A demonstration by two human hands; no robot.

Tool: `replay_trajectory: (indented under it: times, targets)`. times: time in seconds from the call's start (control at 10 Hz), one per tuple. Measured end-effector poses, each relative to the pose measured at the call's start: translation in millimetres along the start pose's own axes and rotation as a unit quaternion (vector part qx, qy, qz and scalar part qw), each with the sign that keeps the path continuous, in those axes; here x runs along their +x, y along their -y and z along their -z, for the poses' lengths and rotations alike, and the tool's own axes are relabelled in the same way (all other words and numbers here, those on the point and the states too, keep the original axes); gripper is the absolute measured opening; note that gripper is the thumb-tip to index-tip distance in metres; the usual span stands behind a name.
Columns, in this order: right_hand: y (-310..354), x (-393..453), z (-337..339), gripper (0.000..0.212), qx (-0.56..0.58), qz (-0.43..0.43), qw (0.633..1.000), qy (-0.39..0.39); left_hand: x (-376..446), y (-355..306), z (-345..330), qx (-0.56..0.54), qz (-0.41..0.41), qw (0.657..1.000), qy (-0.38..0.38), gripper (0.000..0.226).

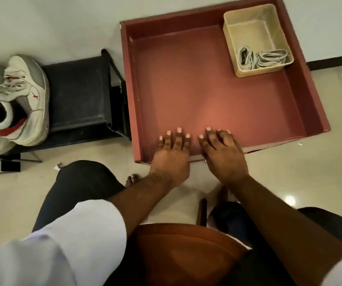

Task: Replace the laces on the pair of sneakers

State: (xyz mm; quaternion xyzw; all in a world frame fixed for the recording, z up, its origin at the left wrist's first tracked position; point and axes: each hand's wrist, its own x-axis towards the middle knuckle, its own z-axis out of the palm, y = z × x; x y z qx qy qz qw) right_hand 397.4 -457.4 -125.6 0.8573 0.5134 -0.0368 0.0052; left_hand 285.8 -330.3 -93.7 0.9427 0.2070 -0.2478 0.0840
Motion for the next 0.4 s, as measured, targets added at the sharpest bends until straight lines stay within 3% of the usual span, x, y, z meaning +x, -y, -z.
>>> replay_trajectory:
  times: [0.1,0.2,0.3,0.4]
  targets:
    - [1,0,4,0.059,-0.006,0.018,0.999,0.028,2,3,8,-0.017,-0.015,0.998,0.051,0.070]
    - [4,2,24,0.068,0.006,0.025,0.992,0.126,6,9,25,-0.041,-0.027,0.993,0.104,0.069]
    - [3,10,57,0.065,0.024,0.003,0.960,0.279,5,13,50,-0.119,-0.002,0.977,0.174,0.066]
    - [12,44,109,0.056,0.059,-0.031,0.923,0.379,-7,20,91,-0.220,0.072,0.954,0.192,0.049]
